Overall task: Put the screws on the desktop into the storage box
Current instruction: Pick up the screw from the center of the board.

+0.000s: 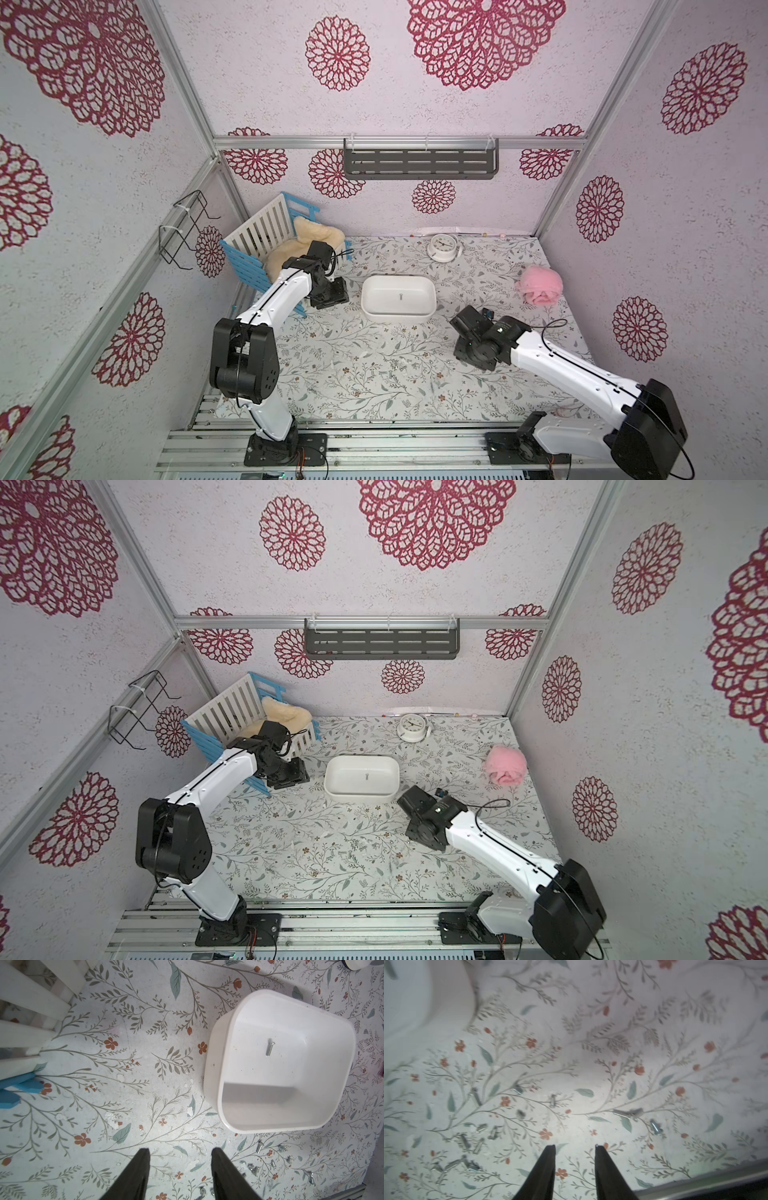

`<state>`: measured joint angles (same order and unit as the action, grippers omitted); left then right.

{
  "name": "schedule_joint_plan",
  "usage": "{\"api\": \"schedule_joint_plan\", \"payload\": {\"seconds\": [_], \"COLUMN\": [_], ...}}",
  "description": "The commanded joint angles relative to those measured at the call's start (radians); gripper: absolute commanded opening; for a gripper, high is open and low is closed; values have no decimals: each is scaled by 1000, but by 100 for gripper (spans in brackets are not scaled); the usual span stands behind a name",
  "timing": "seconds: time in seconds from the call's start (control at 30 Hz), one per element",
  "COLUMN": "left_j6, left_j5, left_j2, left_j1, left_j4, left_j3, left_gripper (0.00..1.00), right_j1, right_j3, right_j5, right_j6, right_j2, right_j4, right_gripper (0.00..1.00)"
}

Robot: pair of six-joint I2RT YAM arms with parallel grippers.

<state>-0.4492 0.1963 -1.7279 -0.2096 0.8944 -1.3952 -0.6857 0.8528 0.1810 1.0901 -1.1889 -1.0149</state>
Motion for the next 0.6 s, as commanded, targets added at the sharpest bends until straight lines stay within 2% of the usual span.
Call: {"api": "schedule_joint_plan", "payload": {"seconds": [0.0,0.27,0.57], "left_j6": [1,2,3], "left_j5": [0,-4,0], "left_j2": [-10,-22,-28], "left_j1": [-5,-10,-10], "left_j4": [-16,-15,-14], "left_j3": [10,12,14], "left_gripper": [53,53,53], "right_j1": [2,34,129], "right_j3": [-67,-185,-171], "right_j5": [-10,-27,-14], "right_j6": [94,78,-28], "right_j2": [100,142,81], "right_j4": [-39,-50,-29], "right_gripper": [37,39,42]}}
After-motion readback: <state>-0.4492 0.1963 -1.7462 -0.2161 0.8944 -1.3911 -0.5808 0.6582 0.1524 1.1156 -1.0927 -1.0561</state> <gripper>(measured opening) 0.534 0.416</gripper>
